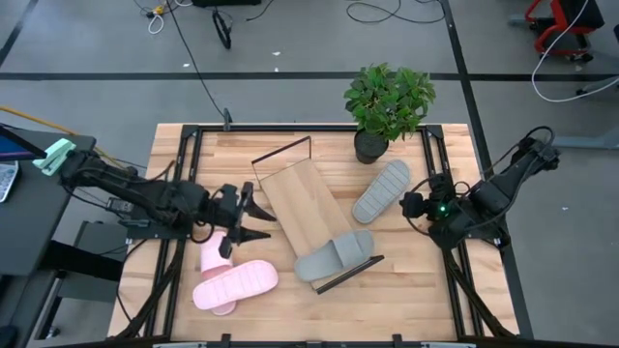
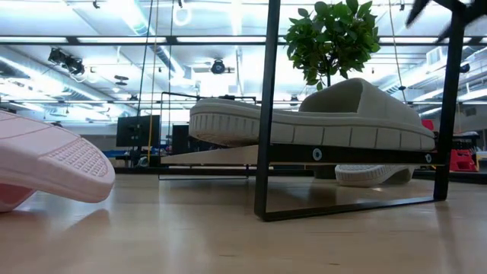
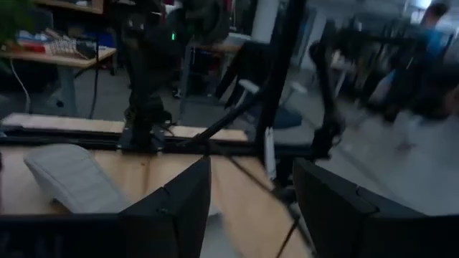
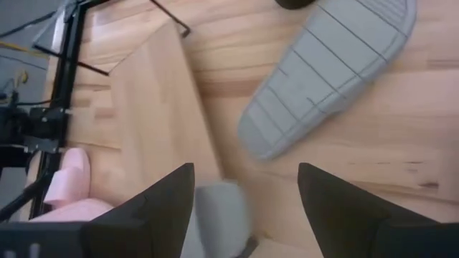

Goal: Pick and place slides into the shelf
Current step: Put the gray slide on the shelf

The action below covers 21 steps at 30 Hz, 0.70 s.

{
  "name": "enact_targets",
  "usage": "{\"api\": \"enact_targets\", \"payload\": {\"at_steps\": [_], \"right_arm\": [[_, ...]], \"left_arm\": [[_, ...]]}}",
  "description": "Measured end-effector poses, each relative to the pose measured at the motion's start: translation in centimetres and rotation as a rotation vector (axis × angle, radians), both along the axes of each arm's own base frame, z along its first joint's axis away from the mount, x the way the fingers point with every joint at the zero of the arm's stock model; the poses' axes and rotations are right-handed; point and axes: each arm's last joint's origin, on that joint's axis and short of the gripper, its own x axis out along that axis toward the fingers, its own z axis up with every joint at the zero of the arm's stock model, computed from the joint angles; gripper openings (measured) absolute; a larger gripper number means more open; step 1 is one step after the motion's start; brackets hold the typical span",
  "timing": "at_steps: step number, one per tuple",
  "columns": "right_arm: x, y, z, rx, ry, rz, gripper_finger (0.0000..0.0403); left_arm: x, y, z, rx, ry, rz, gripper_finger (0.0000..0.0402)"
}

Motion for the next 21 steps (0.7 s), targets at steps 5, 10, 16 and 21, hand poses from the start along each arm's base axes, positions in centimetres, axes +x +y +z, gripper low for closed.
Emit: {"api": "enact_targets", "payload": {"at_steps": [5, 10, 16, 21], "right_arm": [[-1.7, -1.5, -3.7, 0.072, -0.026, 0.081, 0.0254], [-2.8, -2.8, -6.7, 0.113, -0.03, 0.174, 0.0254], [-3.5, -4.3, -8.0, 0.109, 0.01, 0.266, 0.0254], [-2.4, -5.5, -7.5, 0.079, -0.038, 0.372, 0.0254]], "left_arm": [[0.0, 0.4, 0.8, -0.182, -0.04, 0.014, 0.0201], [0.0, 1.2, 1.7, -0.285, -0.128, 0.069, 0.0192], [-0.2, 1.6, 3.0, -0.359, -0.258, 0.077, 0.0185], [-0.3, 1.8, 3.3, -0.375, -0.287, 0.12, 0.0185]]}}
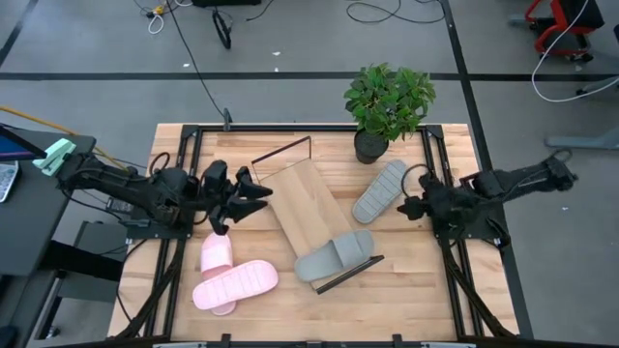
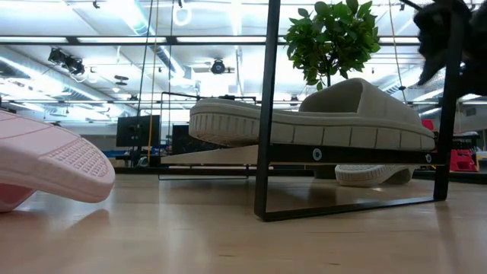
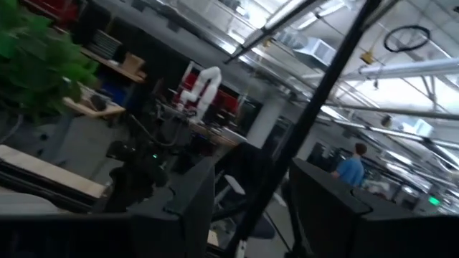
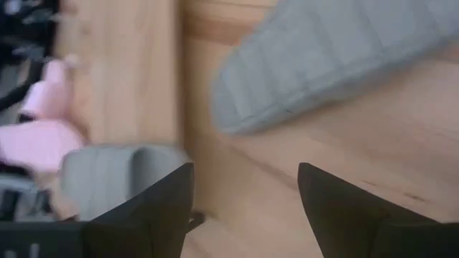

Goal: Pick and place slides into the shelf
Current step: Put the gray slide on the shelf

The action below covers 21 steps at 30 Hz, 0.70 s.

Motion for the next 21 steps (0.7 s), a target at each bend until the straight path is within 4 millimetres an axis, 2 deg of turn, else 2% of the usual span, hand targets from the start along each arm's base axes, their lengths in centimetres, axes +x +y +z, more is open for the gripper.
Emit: {"api": "enact_targets", "payload": {"at_steps": [4, 14, 21], "right_arm": [[0.3, -1.8, -0.1, -0.008, 0.035, 0.023, 0.0254], [-0.9, -5.8, -0.4, 0.089, 0.034, 0.046, 0.0254], [-2.1, -8.2, -1.3, 0.185, 0.092, -0.085, 0.0254]], "left_arm": [[0.1, 0.3, 0.0, -0.007, 0.002, 0.038, 0.0185], [0.1, 0.6, 0.0, 0.092, 0.005, 0.09, 0.0184], [0.2, 0.7, -0.1, 0.168, 0.009, 0.121, 0.0176]]}}
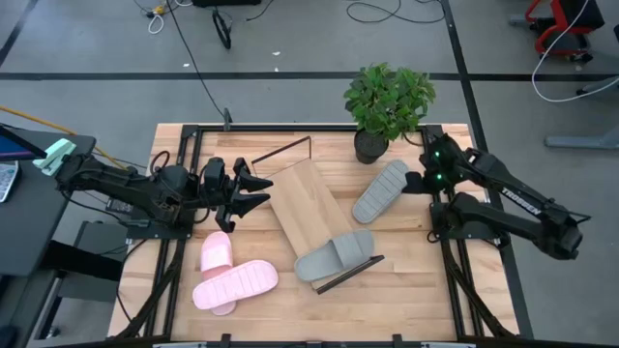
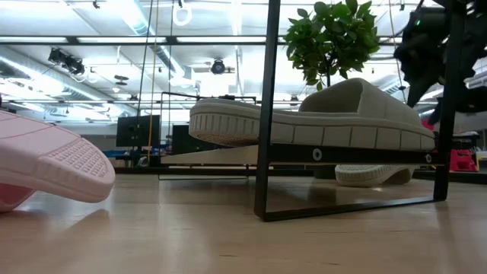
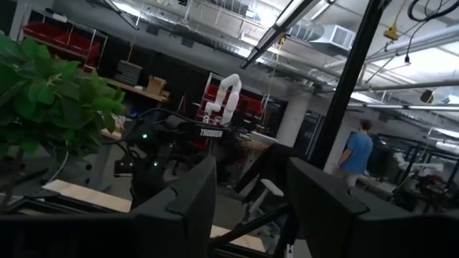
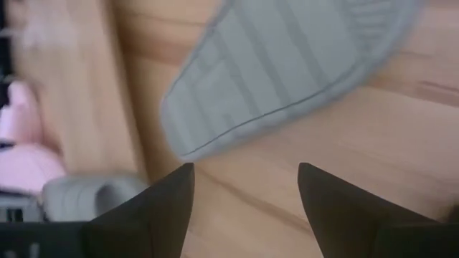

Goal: Pick and place slides into the shelf
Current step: Put the gray slide on the shelf

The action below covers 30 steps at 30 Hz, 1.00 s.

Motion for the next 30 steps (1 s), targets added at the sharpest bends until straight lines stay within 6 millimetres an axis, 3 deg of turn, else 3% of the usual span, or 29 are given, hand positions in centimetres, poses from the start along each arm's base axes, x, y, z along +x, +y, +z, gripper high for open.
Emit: {"api": "enact_targets", "payload": {"at_steps": [11, 18, 23, 30], "right_arm": [[0.0, -3.3, -1.9, 0.098, 0.093, -0.028, 0.0254], [-1.3, -5.9, -0.8, -0.015, 0.148, -0.068, 0.0254], [-2.9, -7.0, -1.2, -0.007, 0.164, -0.134, 0.0254], [-2.3, -8.5, -2.0, 0.006, 0.125, -0.137, 0.0254]], "left_arm": [[0.2, 1.6, 0.0, 0.0, 0.0, 0.075, 0.0173], [0.3, 2.3, 0.0, -0.035, -0.003, 0.097, 0.0173], [0.3, 2.3, 0.0, -0.048, -0.004, 0.096, 0.0169], [0.3, 2.4, 0.0, -0.059, -0.01, 0.125, 0.0167]]}}
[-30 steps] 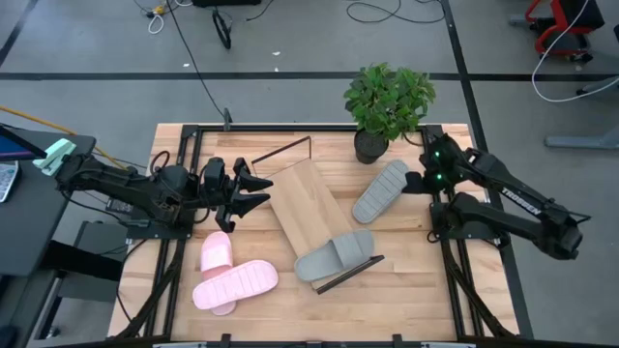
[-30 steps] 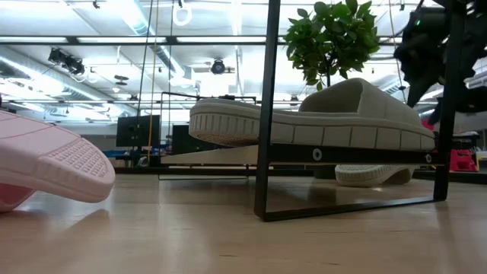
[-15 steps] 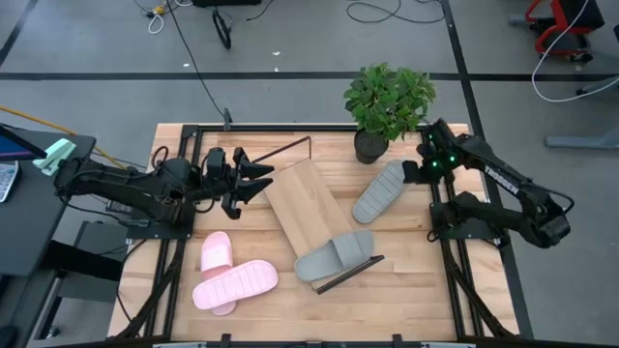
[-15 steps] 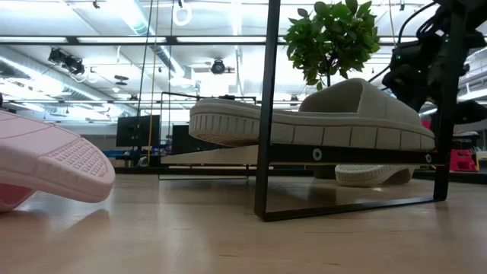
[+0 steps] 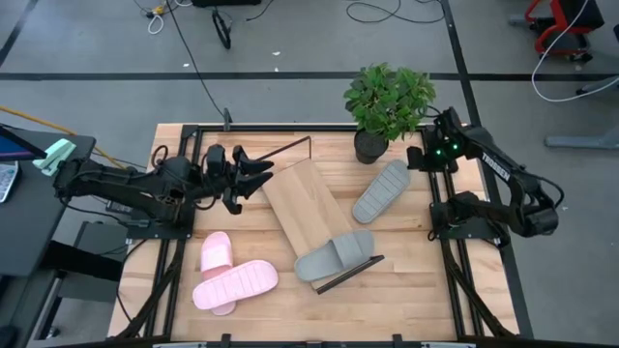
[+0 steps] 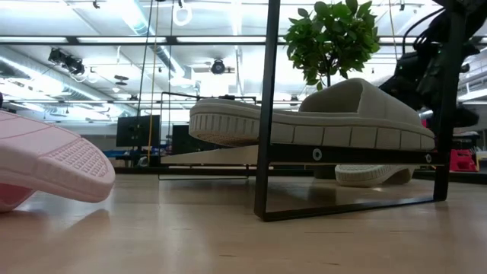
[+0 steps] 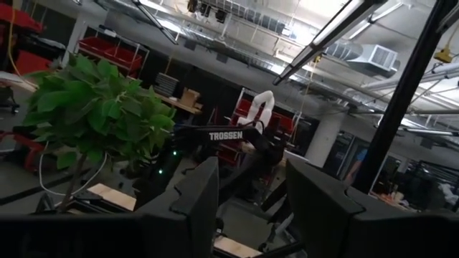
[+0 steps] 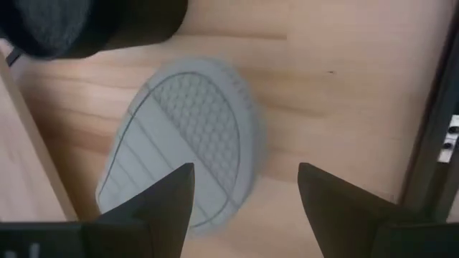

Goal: Pick and place slides into the shelf
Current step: Put the gray slide on the shelf

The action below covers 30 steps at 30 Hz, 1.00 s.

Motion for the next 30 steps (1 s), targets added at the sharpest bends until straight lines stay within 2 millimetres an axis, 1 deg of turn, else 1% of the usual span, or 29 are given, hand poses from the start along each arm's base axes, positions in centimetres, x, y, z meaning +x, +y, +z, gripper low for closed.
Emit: {"api": "enact_targets", "payload": {"at_steps": [6, 13, 18, 26, 30], "right_arm": [[0.3, -0.9, -0.3, -0.025, -0.017, -0.004, 0.0254], [0.6, -1.5, -0.2, -0.06, -0.1, -0.029, 0.0254], [0.6, -1.3, -1.4, -0.032, -0.13, -0.066, 0.0254], [0.4, -0.6, -3.2, -0.009, -0.096, -0.077, 0.0254], [0.4, -0.4, -3.8, 0.001, -0.134, -0.085, 0.0254]], "left_arm": [[0.0, 0.0, 0.0, 0.0, 0.001, -0.001, 0.0167], [0.0, 0.0, 0.0, 0.0, 0.002, -0.001, 0.0165], [0.0, 0.0, 0.0, 0.0, 0.004, -0.001, 0.0165], [0.0, 0.0, -0.1, 0.001, 0.006, -0.001, 0.0162], [0.0, 0.0, -0.1, 0.001, 0.007, -0.001, 0.016]]}}
